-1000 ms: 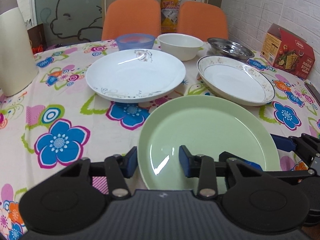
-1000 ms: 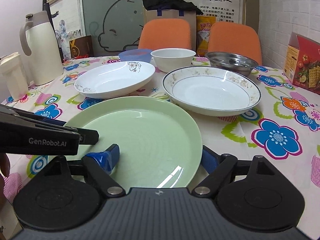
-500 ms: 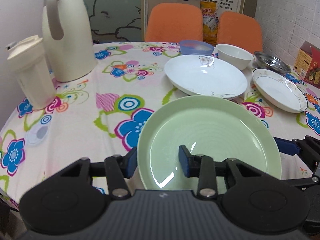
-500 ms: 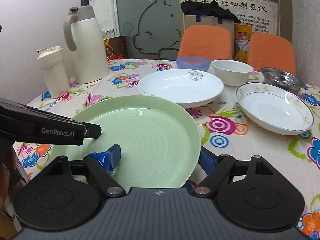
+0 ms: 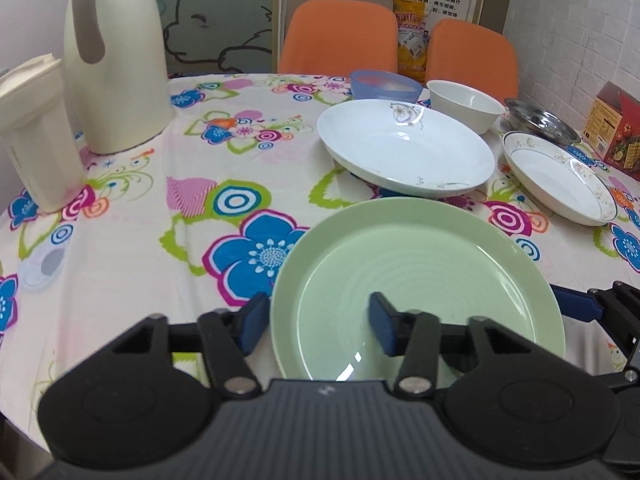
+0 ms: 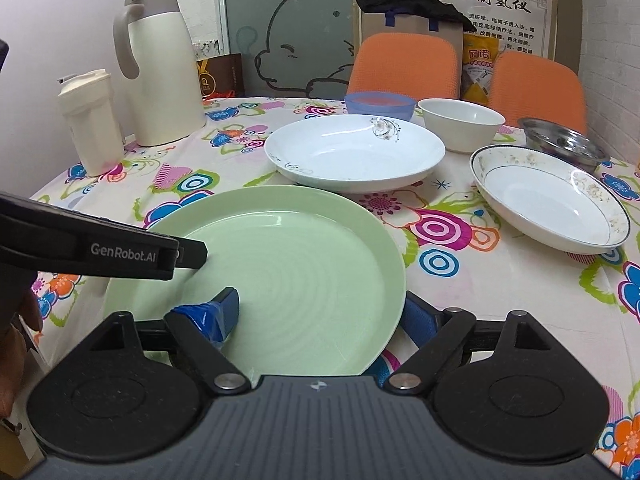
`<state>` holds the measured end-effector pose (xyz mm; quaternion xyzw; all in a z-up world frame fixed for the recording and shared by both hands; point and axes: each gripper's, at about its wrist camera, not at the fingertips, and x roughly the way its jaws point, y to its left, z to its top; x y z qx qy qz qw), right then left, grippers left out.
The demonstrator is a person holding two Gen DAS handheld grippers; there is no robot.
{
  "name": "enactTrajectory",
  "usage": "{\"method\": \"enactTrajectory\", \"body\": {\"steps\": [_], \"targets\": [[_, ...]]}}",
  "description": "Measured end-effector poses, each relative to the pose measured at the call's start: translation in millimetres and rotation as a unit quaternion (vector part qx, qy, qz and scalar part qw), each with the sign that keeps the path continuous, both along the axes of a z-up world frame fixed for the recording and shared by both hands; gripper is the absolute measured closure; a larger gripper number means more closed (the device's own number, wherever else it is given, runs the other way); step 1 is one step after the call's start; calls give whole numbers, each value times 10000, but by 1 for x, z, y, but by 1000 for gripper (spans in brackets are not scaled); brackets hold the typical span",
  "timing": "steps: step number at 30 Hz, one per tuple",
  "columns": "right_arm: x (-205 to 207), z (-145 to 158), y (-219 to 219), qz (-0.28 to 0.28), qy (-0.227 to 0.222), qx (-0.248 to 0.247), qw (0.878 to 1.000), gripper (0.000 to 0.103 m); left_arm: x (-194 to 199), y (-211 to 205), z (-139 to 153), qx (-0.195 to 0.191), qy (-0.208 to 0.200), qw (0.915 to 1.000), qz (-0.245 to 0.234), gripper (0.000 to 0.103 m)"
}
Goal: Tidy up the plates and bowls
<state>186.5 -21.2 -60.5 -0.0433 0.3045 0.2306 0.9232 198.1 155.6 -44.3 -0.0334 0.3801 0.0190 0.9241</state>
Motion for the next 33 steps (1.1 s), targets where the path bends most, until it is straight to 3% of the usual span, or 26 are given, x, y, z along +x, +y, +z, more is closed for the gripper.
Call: {"method": "enactTrajectory", "body": {"steps": [3,7,14,20,25,29,33], "targets": [[0,4,-6,106,99,139,9998,31,-3,4,5,-47,-67,10000,48,42],[-2,24,-38,-286,-43,751,9968,31,-4,17,21,-282,-263,9990,240,40],[8,54,-57,-361,-362,588,9970,31,8,27,63,-194,-676,9968,381,38],[26,92,-51,-176,-1009,188,9946,31,25,31,112,-47,-1211,9921,333,36],[53,129,-48,-69,-1397,439,9892,30,53,31,145,-163,-1574,9872,196,30],[90,130,-41,-86,-1223,646,9903,30,89,30,131,-320,-1278,9912,146,30],[123,91,-27,-125,-637,519,9965,30,126,31,81,-337,-567,9978,77,30]]}}
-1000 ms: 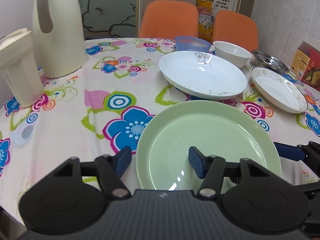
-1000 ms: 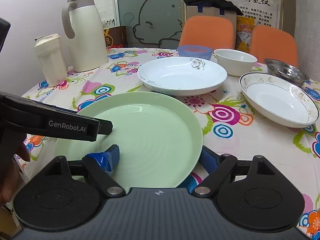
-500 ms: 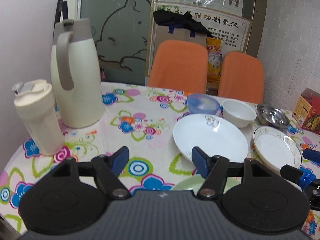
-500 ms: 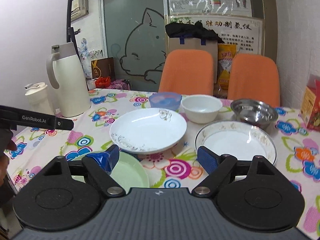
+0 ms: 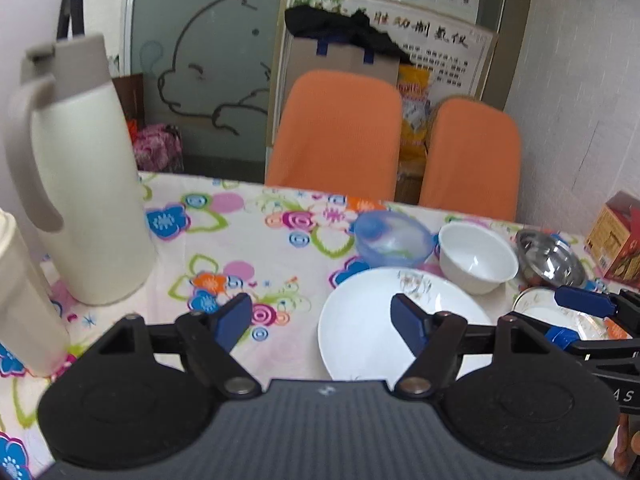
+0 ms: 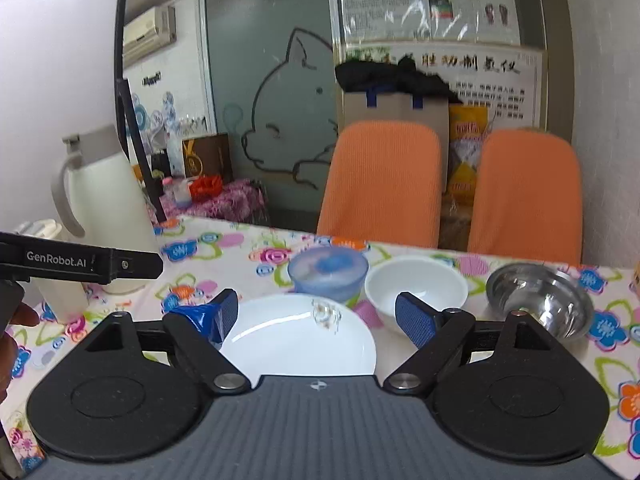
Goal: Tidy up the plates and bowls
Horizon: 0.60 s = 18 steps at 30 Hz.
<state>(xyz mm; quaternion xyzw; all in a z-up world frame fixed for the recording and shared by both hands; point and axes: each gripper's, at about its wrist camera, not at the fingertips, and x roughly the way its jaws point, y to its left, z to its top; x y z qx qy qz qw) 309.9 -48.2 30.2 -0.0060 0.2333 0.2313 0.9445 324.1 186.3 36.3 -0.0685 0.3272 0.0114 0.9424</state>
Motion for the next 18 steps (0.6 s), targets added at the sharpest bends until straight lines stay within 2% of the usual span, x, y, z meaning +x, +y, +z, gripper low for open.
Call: {"method": "enactTrajectory", "body": {"steps": [2,5,12,18], "targets": [[13,-24,7,5,275,-160,9995,30,16,3,-24,-83,345,9994,-26,30],[28,-45,15,-8,482,-324,9983,30,37,7,-45,-277,649,9975,-44,30],[62,-61,24,2,788,-296,9965,30,69,5,-62,-253,812,9962,-162,29],[67,-78,36,169,1103,-351,9931,30,76,2,-71,-253,881,9951,-379,29]]}}
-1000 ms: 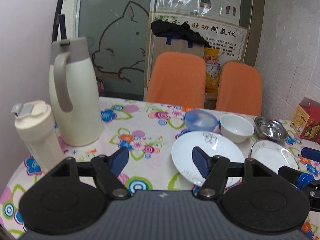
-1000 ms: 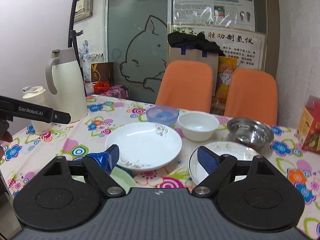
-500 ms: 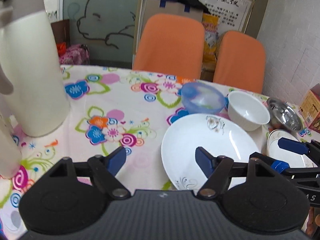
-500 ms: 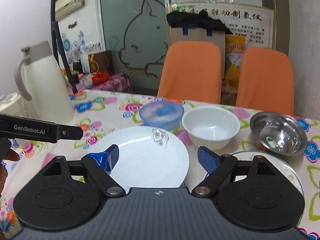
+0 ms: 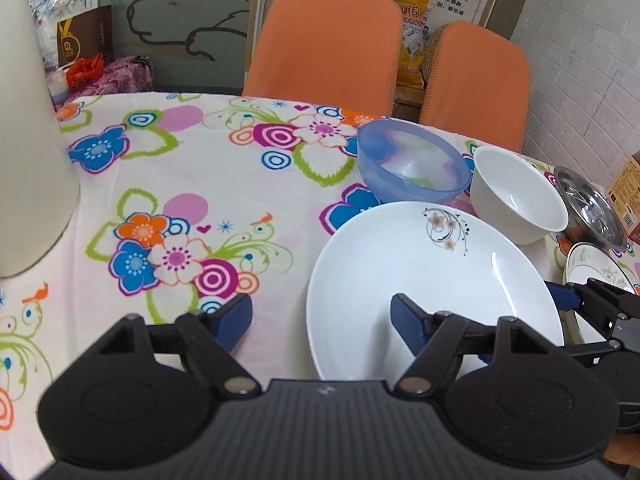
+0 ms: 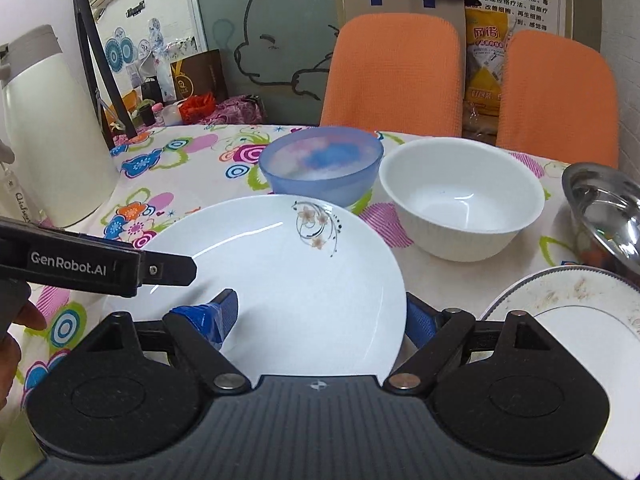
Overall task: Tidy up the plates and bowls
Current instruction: 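Grasp the rim of the white flower-pattern plate with the left tool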
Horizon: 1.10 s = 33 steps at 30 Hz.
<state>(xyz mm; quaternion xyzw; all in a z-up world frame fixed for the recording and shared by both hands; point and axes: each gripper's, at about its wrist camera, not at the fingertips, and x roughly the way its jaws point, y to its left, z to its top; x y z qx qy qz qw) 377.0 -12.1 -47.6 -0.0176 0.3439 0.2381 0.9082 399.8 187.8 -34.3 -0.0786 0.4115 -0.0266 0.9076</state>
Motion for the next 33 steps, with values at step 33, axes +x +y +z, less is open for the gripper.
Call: {"method": "enactTrajectory", "body": {"steps": [33], "targets": [[-23,-2,14,-139,-67,-263,9995,24,-8,-23,-8,416,-188,9971,-615,43]]}}
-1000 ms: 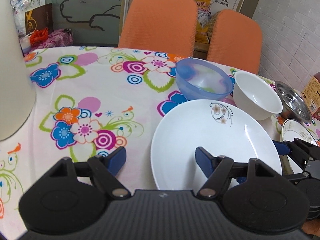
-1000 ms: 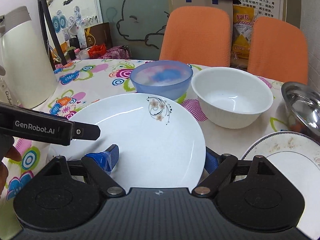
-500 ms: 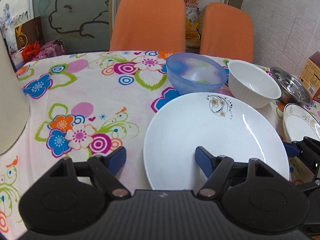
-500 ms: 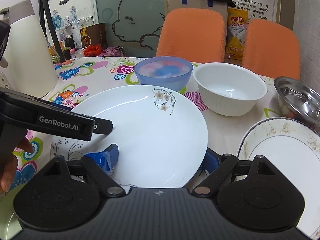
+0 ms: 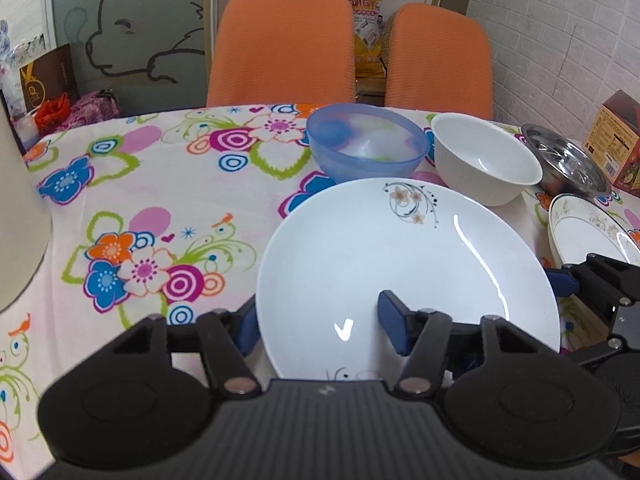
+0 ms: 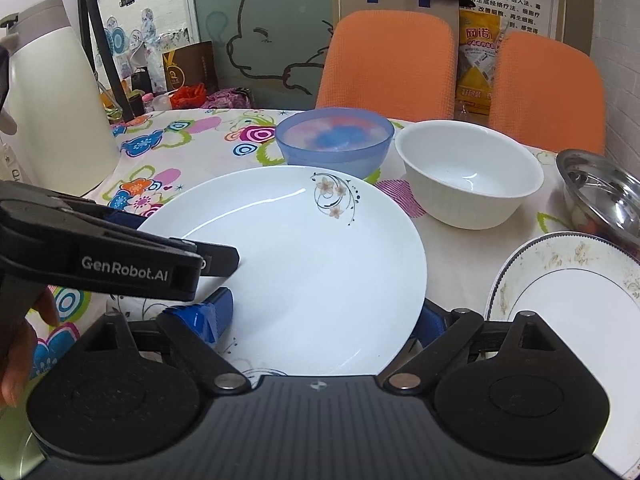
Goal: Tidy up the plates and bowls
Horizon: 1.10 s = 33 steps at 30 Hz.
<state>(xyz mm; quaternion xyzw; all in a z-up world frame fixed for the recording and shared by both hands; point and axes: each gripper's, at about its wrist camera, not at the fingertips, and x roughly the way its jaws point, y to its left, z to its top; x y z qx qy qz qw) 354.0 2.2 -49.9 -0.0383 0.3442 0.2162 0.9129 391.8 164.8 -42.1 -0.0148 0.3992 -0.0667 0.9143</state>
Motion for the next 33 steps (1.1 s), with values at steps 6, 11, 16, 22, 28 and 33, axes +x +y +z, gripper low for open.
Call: {"method": "enactTrajectory", "body": {"steps": [6,11,16,22,28,33], "targets": [[-5,2,-1,39,-23,5,10000,30,-5,5,7,-205,187,9989,382,53],[-18,14,-4,134,-149,257,9995,30,-22,6,26,-194,44,9984,538,53],[-40,37,-3,139,-488,271,9983,30,-51,0,58,-82,-298,9981,537,53],[-83,55,-13,94,-709,507,9961,30,-99,-3,71,-128,-454,9976,510,53],[-131,42,-18,82,-601,628,9962,30,-152,-3,47,-218,-254,9973,648,53],[-159,26,-21,57,-401,742,9964,30,-183,-5,27,-214,-114,9970,731,53]]}}
